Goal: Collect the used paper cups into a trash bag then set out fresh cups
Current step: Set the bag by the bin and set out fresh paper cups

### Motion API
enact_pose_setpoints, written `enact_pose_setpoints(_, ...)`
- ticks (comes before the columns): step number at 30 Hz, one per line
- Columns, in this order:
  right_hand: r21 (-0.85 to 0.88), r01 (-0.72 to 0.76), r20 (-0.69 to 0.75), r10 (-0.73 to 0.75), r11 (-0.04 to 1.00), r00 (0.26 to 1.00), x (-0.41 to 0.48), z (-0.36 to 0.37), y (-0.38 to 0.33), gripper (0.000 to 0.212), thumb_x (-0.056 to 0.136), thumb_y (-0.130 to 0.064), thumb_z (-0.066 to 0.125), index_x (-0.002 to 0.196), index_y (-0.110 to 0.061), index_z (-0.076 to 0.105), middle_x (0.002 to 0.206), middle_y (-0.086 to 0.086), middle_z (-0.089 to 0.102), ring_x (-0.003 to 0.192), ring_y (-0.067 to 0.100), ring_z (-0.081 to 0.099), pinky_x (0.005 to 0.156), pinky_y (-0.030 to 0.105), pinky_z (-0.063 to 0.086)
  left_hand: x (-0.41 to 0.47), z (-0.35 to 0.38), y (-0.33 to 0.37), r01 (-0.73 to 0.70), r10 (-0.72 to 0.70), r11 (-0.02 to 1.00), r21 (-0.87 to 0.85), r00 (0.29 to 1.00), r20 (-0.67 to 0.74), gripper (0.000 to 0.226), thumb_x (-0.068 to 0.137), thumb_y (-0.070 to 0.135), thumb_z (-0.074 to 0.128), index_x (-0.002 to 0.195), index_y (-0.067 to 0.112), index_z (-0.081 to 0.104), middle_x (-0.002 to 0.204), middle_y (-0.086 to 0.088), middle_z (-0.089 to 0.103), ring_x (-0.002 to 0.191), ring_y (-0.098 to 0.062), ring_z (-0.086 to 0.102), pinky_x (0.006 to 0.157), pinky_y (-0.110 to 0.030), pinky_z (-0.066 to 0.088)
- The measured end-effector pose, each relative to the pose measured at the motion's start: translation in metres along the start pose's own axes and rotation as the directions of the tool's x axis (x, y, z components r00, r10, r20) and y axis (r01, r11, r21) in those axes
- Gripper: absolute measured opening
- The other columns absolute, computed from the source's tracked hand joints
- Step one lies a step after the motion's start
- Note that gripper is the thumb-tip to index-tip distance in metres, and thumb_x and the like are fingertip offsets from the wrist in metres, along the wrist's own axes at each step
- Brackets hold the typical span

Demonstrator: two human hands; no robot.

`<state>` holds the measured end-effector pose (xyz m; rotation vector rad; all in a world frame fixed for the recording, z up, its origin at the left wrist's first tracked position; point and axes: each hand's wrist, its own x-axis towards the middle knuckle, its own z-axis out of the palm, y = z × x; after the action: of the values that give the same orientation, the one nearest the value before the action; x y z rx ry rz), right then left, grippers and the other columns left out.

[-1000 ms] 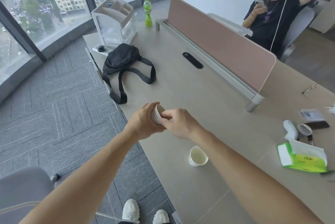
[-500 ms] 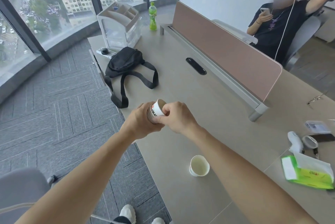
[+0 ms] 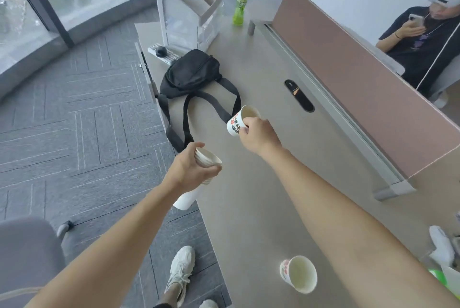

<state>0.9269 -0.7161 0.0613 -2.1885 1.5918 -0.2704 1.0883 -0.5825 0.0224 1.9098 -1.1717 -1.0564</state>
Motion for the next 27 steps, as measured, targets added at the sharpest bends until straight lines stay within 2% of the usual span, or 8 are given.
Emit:
enact_pose_setpoints(3, -0.152, 0.022, 0.09, -0.008, 0.988, 0.996, 0.045, 0.032, -0.011, 0.028, 0.093, -0.015, 0.045, 0.066, -0.014, 0.037, 0.07, 0.004, 0.047, 0.069, 0.03, 0.045, 0.05, 0.027, 0.026, 0.033, -0.016, -0.012, 0.037, -0.036, 0.999, -0.023, 0.999, 0.022, 0.077, 0.07, 0.044, 0.083, 0.134, 0.028, 0.045, 0.116, 0.0, 0.057, 0.1, -0.016, 0.058, 0.07, -0.019, 0.045)
enact_pose_setpoints(6, -0.296, 0.114, 0.179, -0.062, 0.949, 0.982, 0.078, 0.065, -0.026, 0.014, 0.094, -0.011, 0.046, 0.087, -0.012, 0.057, 0.092, 0.01, 0.062, 0.081, 0.032, 0.055, 0.064, 0.03, 0.034, 0.061, -0.027, -0.022, 0.07, -0.068, 0.997, -0.041, 0.997, 0.038, 0.078, 0.067, 0.046, 0.083, 0.133, 0.029, 0.046, 0.114, 0.001, 0.059, 0.098, -0.013, 0.06, 0.074, -0.022, 0.048)
enact_pose_setpoints(8, -0.371, 0.183, 0.224, -0.103, 0.911, 0.969, 0.093, 0.086, -0.033, 0.018, 0.094, -0.008, 0.046, 0.101, -0.008, 0.063, 0.104, 0.012, 0.067, 0.094, 0.033, 0.062, 0.068, 0.03, 0.036, 0.075, -0.034, -0.026, 0.087, -0.085, 0.994, -0.062, 0.996, 0.037, 0.077, 0.068, 0.045, 0.084, 0.133, 0.03, 0.046, 0.112, 0.003, 0.06, 0.094, -0.006, 0.06, 0.068, -0.017, 0.046)
enact_pose_setpoints(10, -0.414, 0.226, 0.273, -0.117, 0.882, 0.955, 0.103, 0.103, -0.036, 0.023, 0.092, -0.005, 0.046, 0.106, -0.007, 0.064, 0.108, 0.013, 0.067, 0.099, 0.034, 0.063, 0.07, 0.031, 0.038, 0.086, -0.04, -0.03, 0.1, -0.098, 0.991, -0.084, 0.995, 0.032, 0.075, 0.069, 0.042, 0.084, 0.133, 0.03, 0.046, 0.11, 0.004, 0.06, 0.092, -0.001, 0.058, 0.066, -0.014, 0.044)
enact_pose_setpoints(15, -0.453, 0.277, 0.332, -0.128, 0.847, 0.935, 0.118, 0.124, -0.034, 0.024, 0.092, -0.007, 0.045, 0.104, -0.008, 0.066, 0.109, 0.013, 0.068, 0.102, 0.032, 0.062, 0.073, 0.034, 0.046, 0.103, -0.047, -0.037, 0.108, -0.106, 0.99, -0.089, 0.994, 0.024, 0.068, 0.071, 0.035, 0.084, 0.128, 0.031, 0.048, 0.097, 0.016, 0.06, 0.085, 0.009, 0.057, 0.061, -0.006, 0.041)
enact_pose_setpoints(20, -0.433, 0.35, 0.341, -0.208, 0.831, 0.917, 0.122, 0.121, -0.027, 0.028, 0.097, -0.032, 0.05, 0.107, -0.01, 0.064, 0.114, 0.009, 0.065, 0.11, 0.029, 0.057, 0.082, 0.038, 0.048, 0.11, -0.046, -0.04, 0.106, -0.102, 0.989, -0.1, 0.994, 0.042, 0.074, 0.069, 0.036, 0.085, 0.133, 0.028, 0.047, 0.099, 0.015, 0.061, 0.086, 0.009, 0.058, 0.062, -0.006, 0.042)
enact_pose_setpoints(24, -0.422, 0.422, 0.342, -0.291, 0.802, 0.894, 0.112, 0.112, -0.02, 0.028, 0.096, -0.036, 0.052, 0.111, -0.014, 0.059, 0.118, 0.005, 0.062, 0.114, 0.027, 0.05, 0.086, 0.038, 0.042, 0.107, -0.039, -0.042, 0.109, -0.103, 0.99, -0.092, 0.993, 0.063, 0.079, 0.066, 0.041, 0.087, 0.134, 0.027, 0.047, 0.108, 0.007, 0.061, 0.095, -0.002, 0.06, 0.072, -0.014, 0.044)
enact_pose_setpoints(27, -0.382, 0.367, 0.222, -0.301, 0.848, 0.927, 0.094, 0.098, -0.009, 0.029, 0.095, -0.033, 0.055, 0.118, -0.014, 0.058, 0.118, 0.004, 0.064, 0.112, 0.028, 0.051, 0.089, 0.039, 0.042, 0.102, -0.03, -0.036, 0.102, -0.095, 0.99, -0.094, 0.993, 0.074, 0.082, 0.064, 0.045, 0.086, 0.134, 0.03, 0.046, 0.114, 0.005, 0.06, 0.102, -0.012, 0.059, 0.081, -0.024, 0.046)
